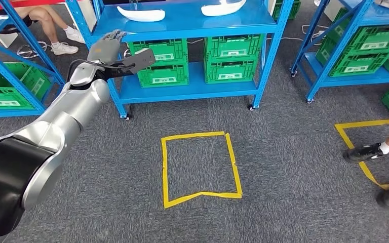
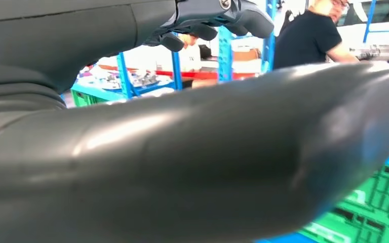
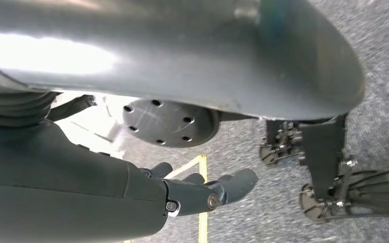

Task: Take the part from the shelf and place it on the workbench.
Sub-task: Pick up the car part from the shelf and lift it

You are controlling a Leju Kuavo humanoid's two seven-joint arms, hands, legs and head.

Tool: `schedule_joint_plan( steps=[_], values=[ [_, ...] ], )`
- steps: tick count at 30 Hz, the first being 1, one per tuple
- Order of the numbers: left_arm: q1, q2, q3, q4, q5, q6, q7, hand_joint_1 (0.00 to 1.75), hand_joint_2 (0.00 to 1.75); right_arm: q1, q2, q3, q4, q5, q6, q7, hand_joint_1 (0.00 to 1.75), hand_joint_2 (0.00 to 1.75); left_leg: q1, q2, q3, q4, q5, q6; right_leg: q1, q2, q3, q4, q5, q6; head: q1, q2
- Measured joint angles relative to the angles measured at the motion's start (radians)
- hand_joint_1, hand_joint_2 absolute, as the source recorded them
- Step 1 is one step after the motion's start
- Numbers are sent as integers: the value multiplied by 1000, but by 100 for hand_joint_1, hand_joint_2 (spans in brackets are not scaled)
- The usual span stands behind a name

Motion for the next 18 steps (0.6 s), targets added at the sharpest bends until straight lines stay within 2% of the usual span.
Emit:
schedule_joint_plan(
  steps=[1, 2, 3, 4, 5, 6, 7, 8, 9, 10, 12, 13, 14, 15, 16, 17, 18],
  values=[
    [0, 2, 0, -2, 0, 0, 0, 0, 0, 0, 0, 0, 0, 1, 0, 5, 0, 0, 1, 0, -3, 20, 10, -6, -1, 2, 12, -4, -6, -8, -1, 0],
    [0, 4, 0, -3, 0, 1, 0, 0, 0, -1, 0, 0, 0, 3, 0, 11, 0, 0, 2, 1, -24, 61, 24, -10, -3, 3, 27, -6, -15, -15, -2, 0],
    [0, 7, 1, -3, -1, 1, -1, 0, 0, -2, 0, 0, 0, 5, 0, 14, 0, 0, 3, 1, -57, 117, 32, -13, -4, 5, 43, -8, -25, -21, -3, 0],
    [3, 11, 1, -2, -1, 1, -2, 0, 0, -3, 0, 0, 0, 8, 0, 14, 0, 0, 4, 1, -102, 181, 27, -15, -4, 7, 58, -10, -38, -24, -4, 0],
    [7, 16, 1, 0, -1, 1, -2, 0, 0, -4, 0, 0, 0, 10, 0, 13, 0, 0, 5, 1, -149, 235, 4, -16, -4, 10, 74, -10, -52, -26, -4, 0],
    [12, 21, 1, 2, -2, 1, -2, 0, 0, -3, 0, 0, 0, 11, 0, 12, 0, 0, 5, 1, -189, 269, -35, -16, -3, 14, 91, -11, -67, -26, -5, 0],
    [17, 26, 1, 4, -2, 1, -3, 0, 0, -2, 0, 0, 0, 12, 0, 14, 0, 0, 5, 1, -220, 280, -77, -15, -3, 18, 110, -11, -82, -26, -5, 0],
    [20, 30, 1, 6, -2, 1, -3, 0, 0, -1, 0, 0, 0, 13, 0, 17, 0, 0, 5, 1, -240, 264, -102, -13, -2, 21, 132, -11, -100, -26, -6, 0],
    [22, 34, 2, 7, -2, 1, -4, 0, 0, -1, 0, 0, 0, 15, 0, 21, 0, 0, 4, 1, -250, 227, -96, -11, -1, 23, 155, -11, -117, -25, -6, 0],
    [24, 38, 2, 8, -2, 0, -4, 0, 0, -1, 0, 0, 0, 16, 0, 24, 0, 0, 4, 2, -253, 173, -49, -8, 0, 24, 176, -11, -136, -24, -6, 0],
    [26, 46, 2, 13, -4, -3, -5, 0, 0, -2, 0, 0, 0, 18, 0, 22, 0, 0, -1, 2, -254, 66, 109, -1, 2, 26, 215, -9, -173, -16, -5, 0],
    [28, 49, 2, 14, -5, -5, -4, 0, 0, -4, 0, 0, 0, 18, -1, 20, 0, 0, -6, 2, -249, 38, 166, 3, 2, 27, 229, -12, -190, -11, -6, 0],
    [27, 51, 2, 12, -6, -7, -4, 0, 0, -5, 0, 0, 0, 19, -2, 17, 0, 0, -8, 1, -242, 27, 190, 7, 3, 28, 243, -7, -199, -4, -6, 0],
    [22, 52, 2, 8, -8, -9, -4, 0, 0, -7, 0, 0, 0, 19, -2, 16, 0, 0, -10, 0, -231, 28, 182, 14, 3, 28, 246, 6, -196, 3, -7, 0],
    [14, 52, 2, 4, -10, -9, -4, 0, 0, -10, 0, 0, 0, 19, -3, 16, 0, 0, -9, -2, -218, 26, 174, 22, 1, 26, 233, 37, -181, 9, -7, 0],
    [6, 51, 3, 0, -11, -8, -4, 0, 0, -14, 0, 0, -1, 19, -3, 16, 0, 0, -7, -4, -204, 22, 165, 30, 1, 23, 205, 93, -154, 15, -7, 0],
    [0, 51, 3, -2, -12, -8, -2, 0, 0, -17, 0, 0, -1, 19, -3, 15, 0, 0, -6, -6, -189, 18, 154, 36, 0, 21, 163, 158, -132, 19, -6, 0]
  ],
)
